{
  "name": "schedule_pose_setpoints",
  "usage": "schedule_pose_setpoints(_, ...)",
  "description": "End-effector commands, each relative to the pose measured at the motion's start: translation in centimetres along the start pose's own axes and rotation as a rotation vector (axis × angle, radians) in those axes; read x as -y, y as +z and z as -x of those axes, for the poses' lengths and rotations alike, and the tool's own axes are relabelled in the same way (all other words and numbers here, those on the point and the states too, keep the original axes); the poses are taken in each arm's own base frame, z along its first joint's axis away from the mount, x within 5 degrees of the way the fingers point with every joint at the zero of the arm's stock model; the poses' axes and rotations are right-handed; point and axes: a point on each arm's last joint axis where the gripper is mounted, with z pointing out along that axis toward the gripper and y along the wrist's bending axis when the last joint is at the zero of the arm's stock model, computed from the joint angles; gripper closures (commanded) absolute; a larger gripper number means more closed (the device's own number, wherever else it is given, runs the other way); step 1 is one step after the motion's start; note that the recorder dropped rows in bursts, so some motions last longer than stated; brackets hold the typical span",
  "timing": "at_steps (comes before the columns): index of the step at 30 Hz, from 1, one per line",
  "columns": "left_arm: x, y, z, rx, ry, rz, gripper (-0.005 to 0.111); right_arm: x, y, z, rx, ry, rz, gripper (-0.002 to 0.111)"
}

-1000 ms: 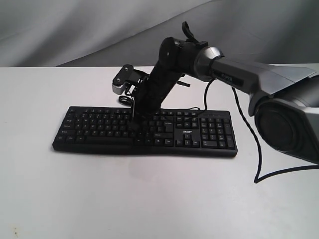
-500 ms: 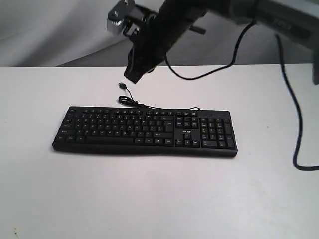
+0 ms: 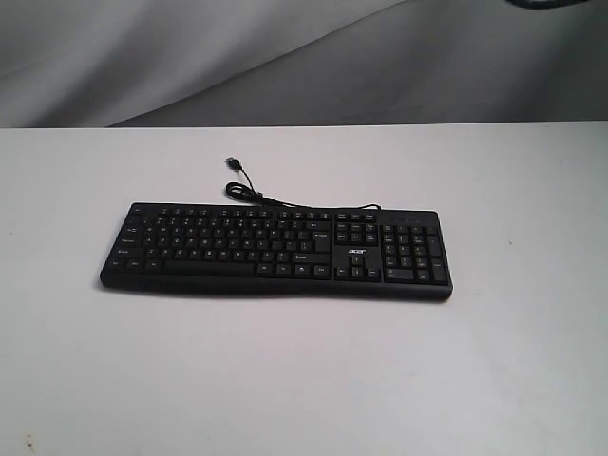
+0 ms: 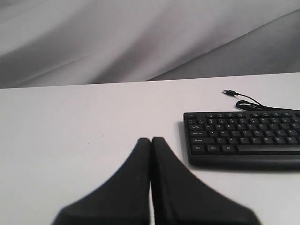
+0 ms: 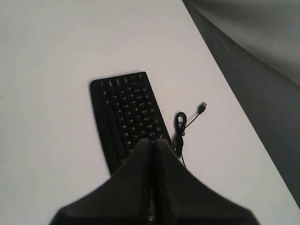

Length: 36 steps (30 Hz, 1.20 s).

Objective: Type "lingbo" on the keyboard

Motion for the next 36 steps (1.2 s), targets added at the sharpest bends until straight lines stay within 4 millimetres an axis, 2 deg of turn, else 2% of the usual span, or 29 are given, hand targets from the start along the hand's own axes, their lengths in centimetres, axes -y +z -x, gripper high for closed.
schedule_pose_setpoints(1, 0.0, 0.0, -0.1, 0.006, -0.006, -0.001, 0.106, -2.4, -3.9, -2.3, 0.108, 0.016, -0.129, 0.108)
schedule_pose_setpoints(4, 0.0, 0.0, -0.1, 0.006, -0.006, -0.001, 0.106, -3.9, -6.6, -4.1, 0.293, 0.056, -0.297, 0.108)
schedule_pose_setpoints(6, 0.0, 0.0, -0.1, 0.006, -0.006, -0.001, 0.106, -5.0, -7.7, -5.9, 0.409, 0.127, -0.384, 0.108)
schedule_pose_setpoints(9, 0.0, 0.0, -0.1, 0.006, -0.006, -0.001, 0.106, -7.3, -8.4, -8.8, 0.454, 0.285, -0.356, 0.108)
schedule_pose_setpoints(12, 0.0, 0.0, -0.1, 0.006, -0.006, -0.001, 0.106, -9.2, -9.3, -11.1, 0.458, 0.293, -0.356, 0.108)
schedule_pose_setpoints(17, 0.0, 0.0, -0.1, 0.006, -0.006, -0.001, 0.106, -10.9, -13.2, -12.2, 0.544, 0.185, -0.472, 0.108)
schedule_pose_setpoints(22, 0.0, 0.0, -0.1, 0.006, -0.006, -0.001, 0.106, -11.9, -15.8, -13.2, 0.596, 0.260, -0.529, 0.108)
schedule_pose_setpoints(27, 0.0, 0.0, -0.1, 0.006, -0.006, -0.001, 0.106, -11.4, -15.1, -14.4, 0.514, 0.333, -0.581, 0.108)
schedule_pose_setpoints(30, 0.0, 0.0, -0.1, 0.006, -0.006, -0.001, 0.106, -11.0, -14.1, -16.0, 0.522, 0.371, -0.649, 0.108)
schedule_pose_setpoints(36, 0.0, 0.0, -0.1, 0.006, -0.006, -0.001, 0.106, -11.7, -12.1, -22.2, 0.546, 0.509, -0.869, 0.108)
